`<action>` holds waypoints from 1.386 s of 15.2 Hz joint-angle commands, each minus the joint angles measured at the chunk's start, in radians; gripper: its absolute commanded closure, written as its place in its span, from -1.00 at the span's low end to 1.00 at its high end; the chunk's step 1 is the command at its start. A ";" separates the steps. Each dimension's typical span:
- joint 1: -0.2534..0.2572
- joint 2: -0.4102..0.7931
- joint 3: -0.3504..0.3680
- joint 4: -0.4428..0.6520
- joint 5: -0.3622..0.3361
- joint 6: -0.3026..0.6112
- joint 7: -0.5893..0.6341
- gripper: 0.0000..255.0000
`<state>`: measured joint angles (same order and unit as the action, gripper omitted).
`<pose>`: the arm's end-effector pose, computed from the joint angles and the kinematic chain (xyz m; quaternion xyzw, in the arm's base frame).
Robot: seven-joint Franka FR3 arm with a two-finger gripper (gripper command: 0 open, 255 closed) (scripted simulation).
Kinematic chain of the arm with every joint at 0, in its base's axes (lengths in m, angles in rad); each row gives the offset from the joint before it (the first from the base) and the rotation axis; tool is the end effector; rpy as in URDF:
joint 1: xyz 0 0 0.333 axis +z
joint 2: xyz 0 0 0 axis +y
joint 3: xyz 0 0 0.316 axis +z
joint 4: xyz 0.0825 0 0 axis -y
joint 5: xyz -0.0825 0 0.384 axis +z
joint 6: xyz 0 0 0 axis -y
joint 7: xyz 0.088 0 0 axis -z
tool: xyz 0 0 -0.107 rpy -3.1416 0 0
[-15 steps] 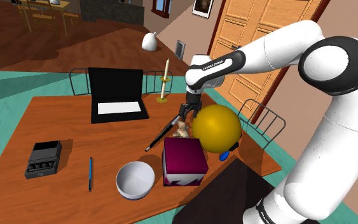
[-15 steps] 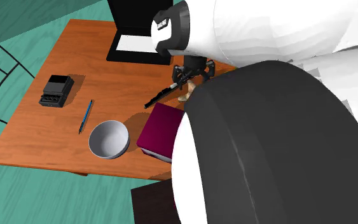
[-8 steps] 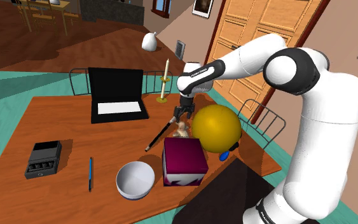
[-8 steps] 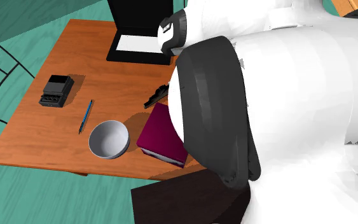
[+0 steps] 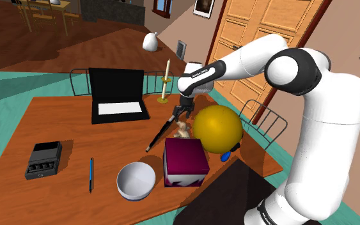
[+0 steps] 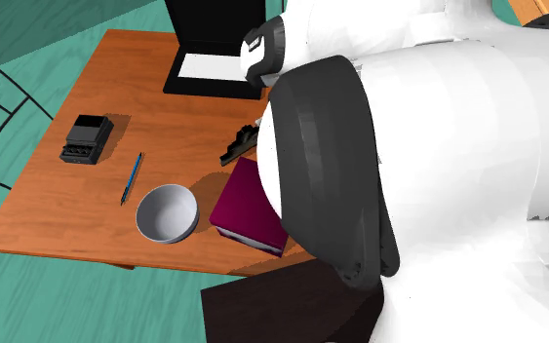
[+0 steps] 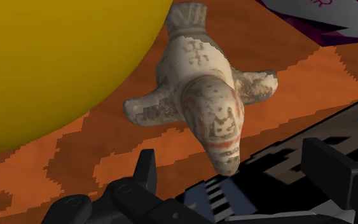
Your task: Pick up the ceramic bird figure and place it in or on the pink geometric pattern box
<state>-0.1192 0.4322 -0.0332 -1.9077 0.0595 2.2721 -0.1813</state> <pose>0.6143 -0.0919 0.2650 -0.9993 0.0042 0.0307 0.0204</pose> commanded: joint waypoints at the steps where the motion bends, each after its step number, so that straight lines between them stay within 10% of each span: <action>1: 0.000 0.068 -0.004 -0.002 -0.004 0.003 0.007 -1.00; 6: 0.000 0.068 -0.004 -0.002 -0.004 0.003 0.007 -1.00; 7: 0.005 0.077 -0.002 0.014 -0.005 -0.004 0.016 1.00; 21: 0.002 0.022 -0.007 0.002 -0.007 -0.048 0.010 1.00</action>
<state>-0.1198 0.4408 -0.0408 -1.9016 0.0547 2.2331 -0.1761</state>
